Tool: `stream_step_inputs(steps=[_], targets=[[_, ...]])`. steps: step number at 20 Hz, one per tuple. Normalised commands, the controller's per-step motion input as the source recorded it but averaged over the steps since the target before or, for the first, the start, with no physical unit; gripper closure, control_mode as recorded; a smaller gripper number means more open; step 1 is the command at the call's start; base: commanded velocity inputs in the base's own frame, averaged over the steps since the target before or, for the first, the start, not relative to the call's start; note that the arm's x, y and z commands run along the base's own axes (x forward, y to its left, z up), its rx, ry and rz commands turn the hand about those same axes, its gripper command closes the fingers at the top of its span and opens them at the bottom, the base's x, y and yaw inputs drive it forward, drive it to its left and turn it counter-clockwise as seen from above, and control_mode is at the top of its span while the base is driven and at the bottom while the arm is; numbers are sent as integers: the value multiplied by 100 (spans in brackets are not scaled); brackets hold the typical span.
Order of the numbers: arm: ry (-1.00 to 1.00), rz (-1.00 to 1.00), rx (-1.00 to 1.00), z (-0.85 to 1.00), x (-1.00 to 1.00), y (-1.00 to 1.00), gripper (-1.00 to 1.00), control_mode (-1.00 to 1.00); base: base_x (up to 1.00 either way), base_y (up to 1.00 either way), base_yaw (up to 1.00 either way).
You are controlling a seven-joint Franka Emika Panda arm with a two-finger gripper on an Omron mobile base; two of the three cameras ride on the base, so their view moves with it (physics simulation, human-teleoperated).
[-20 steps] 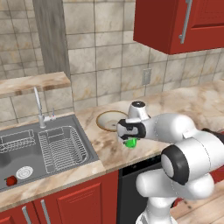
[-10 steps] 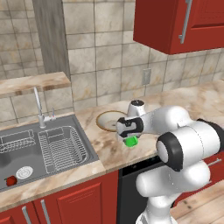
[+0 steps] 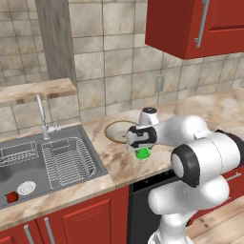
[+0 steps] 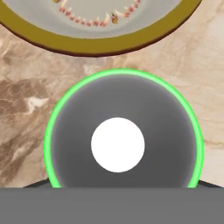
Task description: Clear the mugs and bowl far away from the sink.
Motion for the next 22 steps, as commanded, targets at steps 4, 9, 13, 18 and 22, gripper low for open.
stream_step_inputs(steps=[4,9,13,18,22], targets=[[-6,0,1,18,-43,0,100,-100,0,0,0],[-17,-10,3,39,-68,0,100,-100,0,0,0],[-21,-20,1,44,-73,-1,100,-100,0,0,0],[-11,-11,2,19,-40,-3,100,100,-60,-9,-25],[0,0,0,0,0,0,100,100,-85,-6,-56]])
